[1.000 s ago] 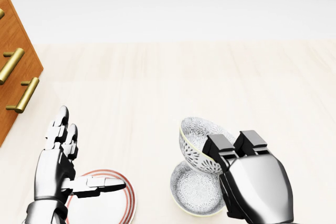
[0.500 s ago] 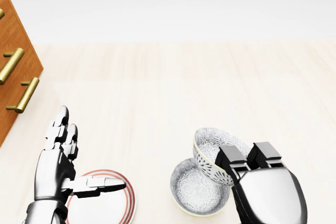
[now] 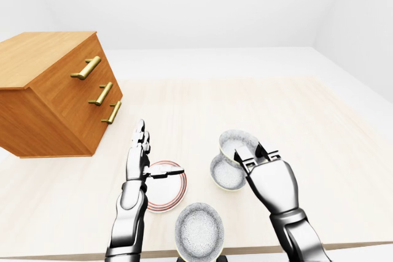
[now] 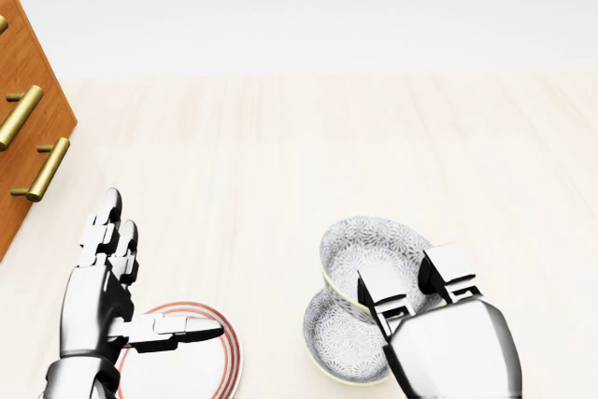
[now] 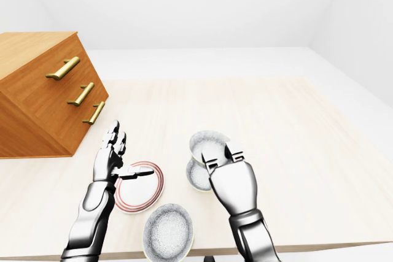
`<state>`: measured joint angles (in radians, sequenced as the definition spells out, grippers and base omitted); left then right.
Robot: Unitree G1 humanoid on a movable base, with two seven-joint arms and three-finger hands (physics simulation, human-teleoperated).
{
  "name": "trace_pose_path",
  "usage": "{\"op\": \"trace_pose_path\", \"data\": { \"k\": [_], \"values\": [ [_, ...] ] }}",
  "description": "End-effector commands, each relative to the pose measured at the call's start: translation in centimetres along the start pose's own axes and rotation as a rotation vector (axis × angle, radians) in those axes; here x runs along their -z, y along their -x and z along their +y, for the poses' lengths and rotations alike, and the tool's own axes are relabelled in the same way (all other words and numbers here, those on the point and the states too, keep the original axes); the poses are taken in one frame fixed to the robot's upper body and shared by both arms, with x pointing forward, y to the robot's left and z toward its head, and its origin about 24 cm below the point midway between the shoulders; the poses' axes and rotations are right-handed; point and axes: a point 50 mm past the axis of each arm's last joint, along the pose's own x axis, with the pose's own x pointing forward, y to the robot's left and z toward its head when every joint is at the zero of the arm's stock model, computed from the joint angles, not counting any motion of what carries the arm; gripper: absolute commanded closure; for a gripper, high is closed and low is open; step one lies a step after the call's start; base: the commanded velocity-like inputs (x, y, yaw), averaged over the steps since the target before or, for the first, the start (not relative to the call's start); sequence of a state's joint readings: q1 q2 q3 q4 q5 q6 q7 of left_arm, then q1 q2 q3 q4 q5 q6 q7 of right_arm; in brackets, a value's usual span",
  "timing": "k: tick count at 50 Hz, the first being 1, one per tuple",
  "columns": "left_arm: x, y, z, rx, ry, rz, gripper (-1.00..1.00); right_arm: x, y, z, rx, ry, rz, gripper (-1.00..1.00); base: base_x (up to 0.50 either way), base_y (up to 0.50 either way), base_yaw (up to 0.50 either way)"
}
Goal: Stack the bowl at the front on the bowl in the middle.
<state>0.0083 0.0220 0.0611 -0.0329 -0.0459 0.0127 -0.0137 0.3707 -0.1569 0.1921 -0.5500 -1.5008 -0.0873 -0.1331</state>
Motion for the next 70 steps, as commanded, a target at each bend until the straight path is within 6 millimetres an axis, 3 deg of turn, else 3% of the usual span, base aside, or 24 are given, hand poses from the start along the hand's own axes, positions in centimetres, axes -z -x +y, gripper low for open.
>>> {"op": "trace_pose_path", "data": {
  "k": [1,8,47,61,70],
  "values": [
    [-0.1,0.0,0.0,0.001,-0.001,-0.001,-1.00,0.4,-2.0,-1.3,0.070,0.003,-0.016,1.00,0.00,0.00,0.00],
    [-0.1,0.0,0.0,0.001,0.002,-0.003,-1.00,-0.5,-1.4,-0.2,0.008,-0.035,-0.030,1.00,0.00,0.00,0.00],
    [-0.4,0.2,-0.1,0.001,0.000,-0.004,-1.00,-0.5,-1.0,0.1,0.015,-0.023,-0.035,1.00,0.00,0.00,0.00],
    [-0.4,0.1,-0.1,0.001,-0.002,-0.005,-1.00,-0.6,0.1,-0.4,0.027,0.001,-0.042,1.00,0.00,0.00,0.00],
    [-0.3,0.1,0.0,0.000,0.000,-0.007,-1.00,-2.0,1.4,-0.6,0.037,-0.019,-0.093,1.00,0.00,0.00,0.00]
  ]
}}
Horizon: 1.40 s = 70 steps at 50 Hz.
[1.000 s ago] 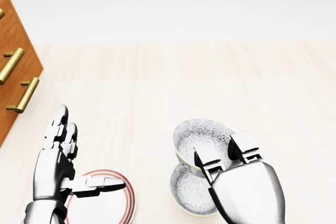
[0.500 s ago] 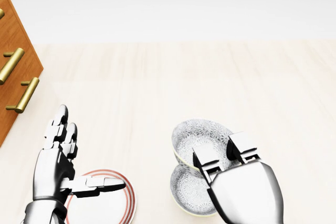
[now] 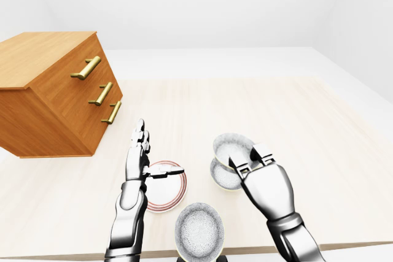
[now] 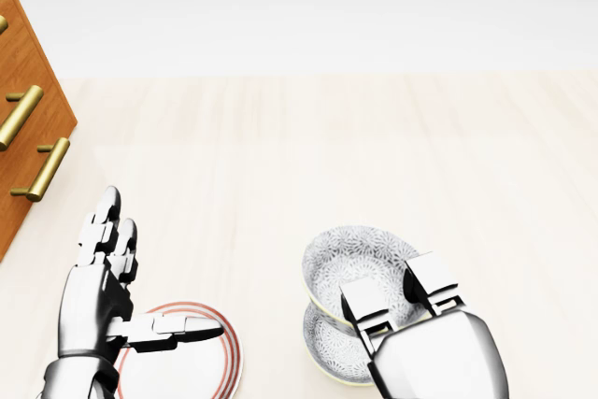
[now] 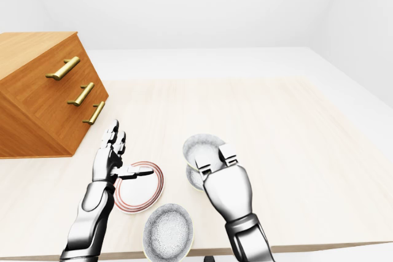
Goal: Stack the bowl at the front on the bowl in the middle.
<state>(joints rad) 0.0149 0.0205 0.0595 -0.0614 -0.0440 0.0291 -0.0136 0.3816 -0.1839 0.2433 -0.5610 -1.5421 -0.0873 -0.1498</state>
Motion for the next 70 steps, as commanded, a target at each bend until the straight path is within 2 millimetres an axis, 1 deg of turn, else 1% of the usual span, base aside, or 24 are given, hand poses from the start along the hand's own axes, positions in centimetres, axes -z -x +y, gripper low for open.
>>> {"op": "trace_pose_path", "data": {
  "k": [1,8,17,20,21,33,44,57,60,70],
  "values": [
    [0.0,0.0,0.0,-0.002,0.000,-0.002,-1.00,-1.2,1.2,-0.5,0.029,-0.044,-0.041,1.00,0.00,0.00,0.00],
    [0.1,0.0,0.1,-0.002,0.000,-0.004,-1.00,-2.8,2.3,-0.2,0.033,-0.045,-0.122,1.00,0.00,0.00,0.00],
    [0.0,0.1,0.1,-0.002,0.001,-0.005,-1.00,-3.5,2.7,0.1,0.029,-0.055,-0.178,1.00,0.00,0.00,0.00],
    [-0.1,0.1,0.1,-0.002,0.001,-0.005,-1.00,-3.3,2.7,0.3,0.027,-0.052,-0.180,1.00,0.00,0.00,0.00],
    [0.0,0.0,0.1,-0.002,0.001,-0.005,-1.00,-3.0,2.7,0.5,0.026,-0.043,-0.173,1.00,0.00,0.00,0.00],
    [0.0,0.0,0.1,-0.001,0.002,-0.004,-1.00,-1.4,2.7,0.7,0.031,-0.003,-0.102,1.00,0.00,0.00,0.00],
    [0.1,0.0,0.0,0.001,0.002,-0.004,-1.00,-0.5,2.7,0.6,0.042,0.031,-0.058,1.00,0.00,0.00,0.00],
    [0.0,0.0,0.0,0.004,0.001,-0.004,-1.00,-0.4,2.7,0.9,0.043,0.043,-0.048,1.00,0.00,0.00,0.00],
    [0.0,0.1,0.0,0.004,0.001,-0.004,-1.00,-0.4,2.7,1.4,0.040,0.045,-0.052,1.00,0.00,0.00,0.00],
    [0.0,0.1,0.0,0.005,0.001,-0.005,-1.00,-1.6,3.0,2.2,0.025,0.027,-0.108,1.00,0.00,0.00,0.00]
  ]
}}
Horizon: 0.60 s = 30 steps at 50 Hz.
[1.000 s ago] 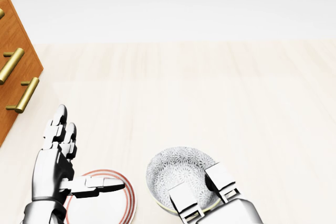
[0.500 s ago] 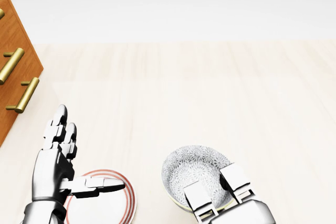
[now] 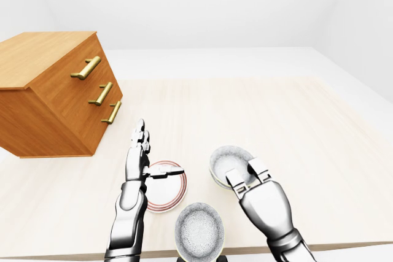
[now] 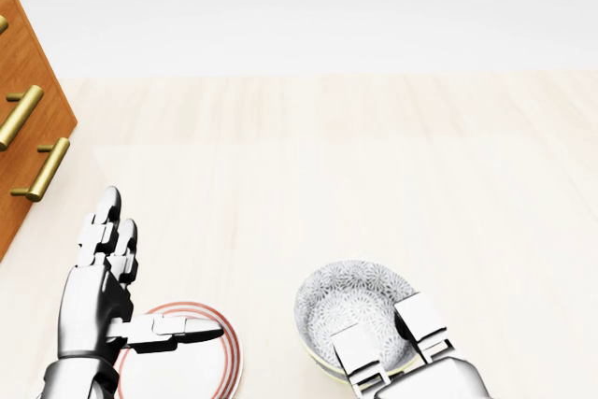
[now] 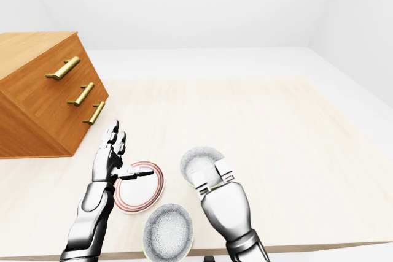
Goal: Stack the bowl at the front on the bowl in the middle.
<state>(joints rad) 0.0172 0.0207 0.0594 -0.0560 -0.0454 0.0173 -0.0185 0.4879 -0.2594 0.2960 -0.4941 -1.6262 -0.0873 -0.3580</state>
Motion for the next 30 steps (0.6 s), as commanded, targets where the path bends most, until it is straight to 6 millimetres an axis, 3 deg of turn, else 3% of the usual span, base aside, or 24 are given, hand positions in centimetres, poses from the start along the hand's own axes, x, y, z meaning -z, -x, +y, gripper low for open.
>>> {"op": "trace_pose_path", "data": {
  "k": [1,14,30],
  "values": [
    [-0.1,0.0,0.0,0.001,0.000,-0.001,-1.00,-0.9,0.1,0.5,0.014,-0.039,-0.033,1.00,0.00,0.00,0.00],
    [-0.1,0.1,0.0,0.001,-0.001,-0.001,-1.00,-1.2,0.2,0.8,0.007,-0.050,-0.062,1.00,0.00,0.00,0.00],
    [-0.2,0.1,0.0,0.002,0.000,-0.002,-1.00,0.2,0.0,0.5,0.019,-0.024,-0.001,1.00,0.00,0.00,0.00]
  ]
}}
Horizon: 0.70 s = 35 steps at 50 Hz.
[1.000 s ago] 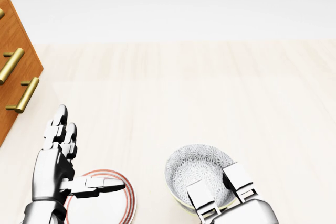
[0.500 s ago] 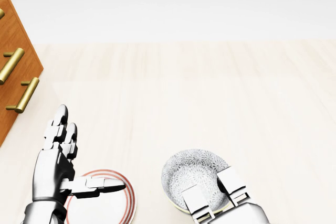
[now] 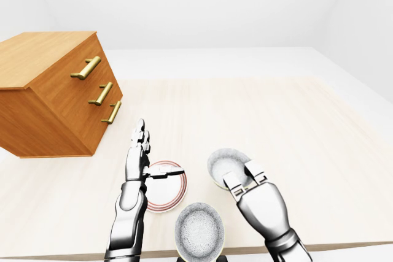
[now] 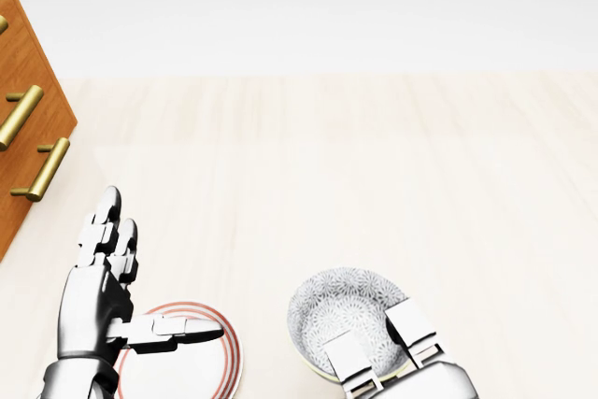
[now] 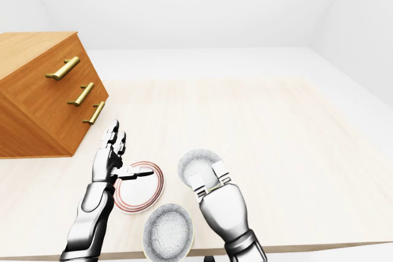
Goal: Stack the bowl at the front on the bowl in the middle.
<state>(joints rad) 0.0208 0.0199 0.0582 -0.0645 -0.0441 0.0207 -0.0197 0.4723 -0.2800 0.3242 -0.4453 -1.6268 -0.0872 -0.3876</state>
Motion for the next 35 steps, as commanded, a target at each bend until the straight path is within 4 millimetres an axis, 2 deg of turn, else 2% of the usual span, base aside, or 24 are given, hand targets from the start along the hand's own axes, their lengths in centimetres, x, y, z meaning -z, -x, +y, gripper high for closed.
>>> {"op": "trace_pose_path", "data": {
  "k": [1,18,35],
  "values": [
    [-0.1,0.0,0.0,0.000,0.001,-0.001,-1.00,0.6,-0.2,-0.3,0.028,-0.014,0.038,1.00,0.00,0.00,0.00],
    [-0.2,0.1,0.0,0.001,0.001,-0.001,-1.00,0.5,-0.1,0.9,0.013,-0.004,0.025,1.00,0.00,0.00,0.00],
    [0.0,0.1,0.0,0.002,0.001,-0.002,-1.00,0.7,0.0,0.9,0.010,-0.003,0.035,1.00,0.00,0.00,0.00]
  ]
}}
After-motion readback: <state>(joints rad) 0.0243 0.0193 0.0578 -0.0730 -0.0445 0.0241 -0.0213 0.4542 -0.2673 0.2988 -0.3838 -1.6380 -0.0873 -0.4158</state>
